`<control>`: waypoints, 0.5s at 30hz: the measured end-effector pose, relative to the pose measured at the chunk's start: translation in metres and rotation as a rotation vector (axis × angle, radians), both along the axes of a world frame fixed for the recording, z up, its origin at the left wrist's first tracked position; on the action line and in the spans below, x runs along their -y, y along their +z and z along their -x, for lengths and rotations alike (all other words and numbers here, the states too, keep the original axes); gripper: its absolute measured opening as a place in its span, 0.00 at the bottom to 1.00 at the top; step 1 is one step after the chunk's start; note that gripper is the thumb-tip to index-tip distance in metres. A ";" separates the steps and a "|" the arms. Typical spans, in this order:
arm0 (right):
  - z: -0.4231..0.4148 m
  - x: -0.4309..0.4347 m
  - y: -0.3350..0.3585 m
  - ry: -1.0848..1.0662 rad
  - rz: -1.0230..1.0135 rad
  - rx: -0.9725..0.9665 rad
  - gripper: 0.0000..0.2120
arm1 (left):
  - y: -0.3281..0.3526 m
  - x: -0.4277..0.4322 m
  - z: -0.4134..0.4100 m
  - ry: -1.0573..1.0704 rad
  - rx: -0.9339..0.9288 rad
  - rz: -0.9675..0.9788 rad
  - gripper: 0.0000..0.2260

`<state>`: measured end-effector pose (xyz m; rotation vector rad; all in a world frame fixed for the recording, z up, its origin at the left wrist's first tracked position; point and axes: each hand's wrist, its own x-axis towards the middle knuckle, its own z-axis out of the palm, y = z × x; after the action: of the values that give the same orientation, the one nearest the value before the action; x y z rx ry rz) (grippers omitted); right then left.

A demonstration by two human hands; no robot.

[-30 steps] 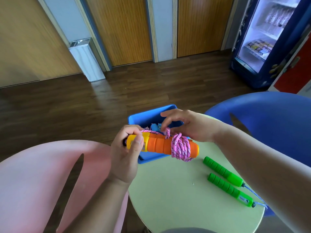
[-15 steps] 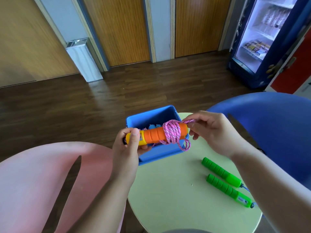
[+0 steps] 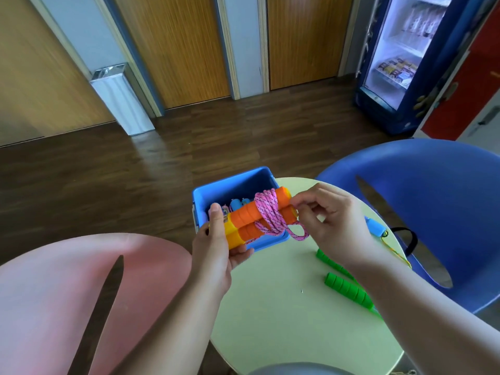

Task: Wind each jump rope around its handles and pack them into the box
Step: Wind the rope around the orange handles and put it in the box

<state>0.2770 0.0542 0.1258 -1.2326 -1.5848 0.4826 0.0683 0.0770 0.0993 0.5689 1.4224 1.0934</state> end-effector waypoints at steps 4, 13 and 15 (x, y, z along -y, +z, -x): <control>0.002 -0.001 0.001 -0.107 0.144 -0.098 0.07 | -0.004 0.004 0.000 -0.067 -0.154 -0.009 0.18; 0.004 -0.001 -0.002 -0.204 0.257 -0.251 0.08 | 0.006 0.026 0.007 -0.035 -0.402 -0.530 0.10; 0.003 0.000 -0.002 -0.191 0.260 -0.259 0.08 | 0.008 0.027 0.012 -0.083 -0.425 -0.564 0.05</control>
<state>0.2737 0.0537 0.1241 -1.4370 -1.1993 0.7109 0.0561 0.0496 0.1076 1.3150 1.4207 1.3663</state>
